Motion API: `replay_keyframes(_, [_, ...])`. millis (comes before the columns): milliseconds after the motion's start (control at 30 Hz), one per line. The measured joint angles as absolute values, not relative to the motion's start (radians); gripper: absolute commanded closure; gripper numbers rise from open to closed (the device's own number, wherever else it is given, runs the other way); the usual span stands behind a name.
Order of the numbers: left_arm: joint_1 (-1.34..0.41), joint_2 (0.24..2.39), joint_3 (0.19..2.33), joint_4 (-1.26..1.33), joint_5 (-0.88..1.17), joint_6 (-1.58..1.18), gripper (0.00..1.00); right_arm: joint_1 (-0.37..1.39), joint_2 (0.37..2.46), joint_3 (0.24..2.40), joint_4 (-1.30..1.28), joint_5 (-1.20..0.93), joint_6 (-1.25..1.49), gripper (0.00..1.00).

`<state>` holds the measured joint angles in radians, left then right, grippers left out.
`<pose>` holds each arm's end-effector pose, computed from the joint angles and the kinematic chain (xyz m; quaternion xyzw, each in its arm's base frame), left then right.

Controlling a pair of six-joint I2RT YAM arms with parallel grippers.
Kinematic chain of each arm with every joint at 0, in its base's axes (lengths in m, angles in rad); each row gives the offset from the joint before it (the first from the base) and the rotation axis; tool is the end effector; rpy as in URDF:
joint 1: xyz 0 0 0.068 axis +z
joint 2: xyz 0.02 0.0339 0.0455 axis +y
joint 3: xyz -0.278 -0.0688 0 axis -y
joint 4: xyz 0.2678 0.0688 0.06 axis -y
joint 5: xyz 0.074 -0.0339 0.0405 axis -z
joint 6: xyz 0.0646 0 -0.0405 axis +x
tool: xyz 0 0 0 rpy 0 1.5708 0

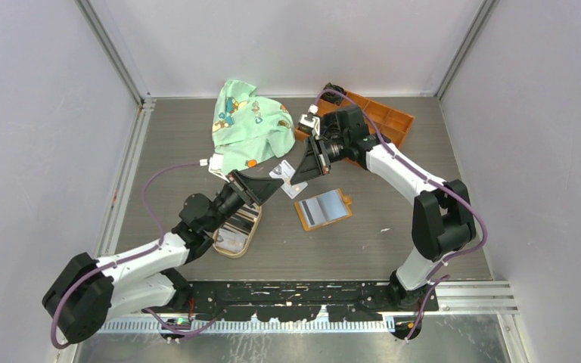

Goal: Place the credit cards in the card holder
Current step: Insert the credit card into the card holder.

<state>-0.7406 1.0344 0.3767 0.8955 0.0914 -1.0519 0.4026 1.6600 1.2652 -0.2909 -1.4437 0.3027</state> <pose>0.1886 -0.1804 0.2688 -0.0603 0.6157 -0.6309 0.4683 0.3233 0.2073 0.2907 -0.3165 0.6633 0.6714 0.0954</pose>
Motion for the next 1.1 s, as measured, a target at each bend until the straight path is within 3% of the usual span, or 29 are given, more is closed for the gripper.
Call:
replay_keyframes(133, [-0.709,1.087,0.389,0.933,0.136,-1.092,0.68,0.403,1.660,1.265,-0.308,-1.447,0.289,0.99])
replay_keyframes(300, [-0.689,1.141,0.411,0.989,0.186,-1.124,1.00,0.403,1.660,1.265,-0.316,-1.460,0.282,0.99])
replay_keyframes(367, [-0.679,1.163,0.412,1.004,0.206,-1.131,1.00,0.403,1.659,1.265,-0.316,-1.467,0.280,0.92])
replay_keyframes(600, [-0.643,1.198,0.414,1.041,0.282,-1.145,1.00,0.379,1.632,1.268,-0.364,-1.412,0.211,0.50])
replay_keyframes(833, [-0.632,1.194,0.381,1.013,0.331,-1.144,1.00,0.287,1.559,1.392,-0.797,-1.121,-0.307,0.42])
replay_keyframes(1100, [-0.644,1.189,0.371,0.897,0.350,-1.133,1.00,0.241,1.358,1.235,-0.968,-0.928,-0.754,0.31])
